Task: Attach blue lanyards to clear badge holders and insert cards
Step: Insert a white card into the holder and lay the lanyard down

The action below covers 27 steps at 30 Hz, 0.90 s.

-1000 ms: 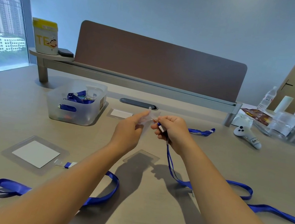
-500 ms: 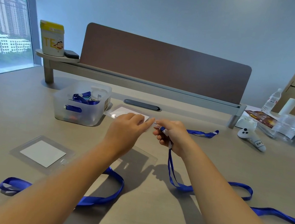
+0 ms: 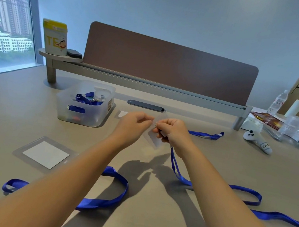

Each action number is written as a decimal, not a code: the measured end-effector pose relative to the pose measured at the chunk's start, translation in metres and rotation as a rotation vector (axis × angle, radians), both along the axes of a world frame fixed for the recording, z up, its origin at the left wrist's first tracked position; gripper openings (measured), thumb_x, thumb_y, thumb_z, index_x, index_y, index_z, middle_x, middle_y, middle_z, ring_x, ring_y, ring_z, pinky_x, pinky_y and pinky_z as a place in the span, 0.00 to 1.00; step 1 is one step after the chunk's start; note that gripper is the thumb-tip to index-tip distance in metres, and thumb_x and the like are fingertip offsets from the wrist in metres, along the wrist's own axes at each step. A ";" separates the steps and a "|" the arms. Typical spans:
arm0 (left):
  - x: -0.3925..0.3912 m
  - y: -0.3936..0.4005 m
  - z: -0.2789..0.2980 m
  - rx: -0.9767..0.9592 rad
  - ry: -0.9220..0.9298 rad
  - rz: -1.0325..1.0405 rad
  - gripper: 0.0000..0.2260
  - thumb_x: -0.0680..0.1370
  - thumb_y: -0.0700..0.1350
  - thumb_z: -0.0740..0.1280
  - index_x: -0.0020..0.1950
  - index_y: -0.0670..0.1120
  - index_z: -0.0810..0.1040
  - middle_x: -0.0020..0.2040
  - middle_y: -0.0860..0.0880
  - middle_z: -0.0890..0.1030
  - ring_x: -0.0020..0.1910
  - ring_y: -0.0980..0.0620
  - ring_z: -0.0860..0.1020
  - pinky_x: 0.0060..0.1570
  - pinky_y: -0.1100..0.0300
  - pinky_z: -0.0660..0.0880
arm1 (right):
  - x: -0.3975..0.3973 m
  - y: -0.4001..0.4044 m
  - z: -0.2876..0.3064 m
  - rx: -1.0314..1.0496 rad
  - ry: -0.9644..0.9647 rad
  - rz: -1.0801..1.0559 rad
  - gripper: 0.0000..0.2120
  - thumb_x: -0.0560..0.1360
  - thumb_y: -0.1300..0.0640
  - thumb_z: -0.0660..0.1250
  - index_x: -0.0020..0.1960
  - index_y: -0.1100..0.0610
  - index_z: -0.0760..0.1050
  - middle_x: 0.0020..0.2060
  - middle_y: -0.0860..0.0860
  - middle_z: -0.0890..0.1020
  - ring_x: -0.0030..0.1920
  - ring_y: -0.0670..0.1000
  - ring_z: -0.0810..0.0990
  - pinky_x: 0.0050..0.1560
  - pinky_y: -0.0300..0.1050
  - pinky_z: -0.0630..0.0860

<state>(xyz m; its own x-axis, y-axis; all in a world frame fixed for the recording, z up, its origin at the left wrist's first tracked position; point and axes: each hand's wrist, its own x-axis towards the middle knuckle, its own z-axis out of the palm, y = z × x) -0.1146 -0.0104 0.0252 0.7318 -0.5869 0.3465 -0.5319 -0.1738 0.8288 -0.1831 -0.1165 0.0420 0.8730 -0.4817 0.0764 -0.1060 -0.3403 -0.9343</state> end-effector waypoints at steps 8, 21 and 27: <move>0.004 -0.004 0.013 0.002 0.015 0.082 0.10 0.76 0.43 0.63 0.50 0.38 0.80 0.45 0.43 0.80 0.42 0.48 0.76 0.43 0.57 0.76 | 0.004 0.003 0.002 -0.114 -0.054 -0.003 0.10 0.76 0.62 0.62 0.50 0.68 0.78 0.30 0.49 0.77 0.31 0.43 0.71 0.35 0.34 0.67; 0.008 -0.004 0.024 0.166 -0.185 0.160 0.10 0.76 0.46 0.63 0.49 0.40 0.79 0.41 0.47 0.76 0.42 0.49 0.75 0.47 0.55 0.75 | 0.008 0.010 0.001 -0.142 -0.180 -0.036 0.09 0.76 0.63 0.61 0.48 0.67 0.78 0.29 0.48 0.75 0.34 0.44 0.73 0.40 0.34 0.71; 0.011 -0.004 0.020 0.091 -0.073 0.082 0.06 0.75 0.43 0.63 0.39 0.43 0.75 0.37 0.45 0.77 0.40 0.47 0.75 0.48 0.51 0.76 | 0.006 0.006 0.001 -0.148 -0.174 0.030 0.11 0.76 0.64 0.61 0.35 0.55 0.73 0.29 0.49 0.75 0.32 0.44 0.72 0.32 0.30 0.71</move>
<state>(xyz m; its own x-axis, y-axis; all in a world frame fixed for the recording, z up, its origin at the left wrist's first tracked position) -0.1036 -0.0143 0.0454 0.7537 -0.5573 0.3482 -0.5707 -0.2923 0.7674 -0.1767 -0.1102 0.0430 0.8542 -0.4282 0.2950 0.0644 -0.4759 -0.8771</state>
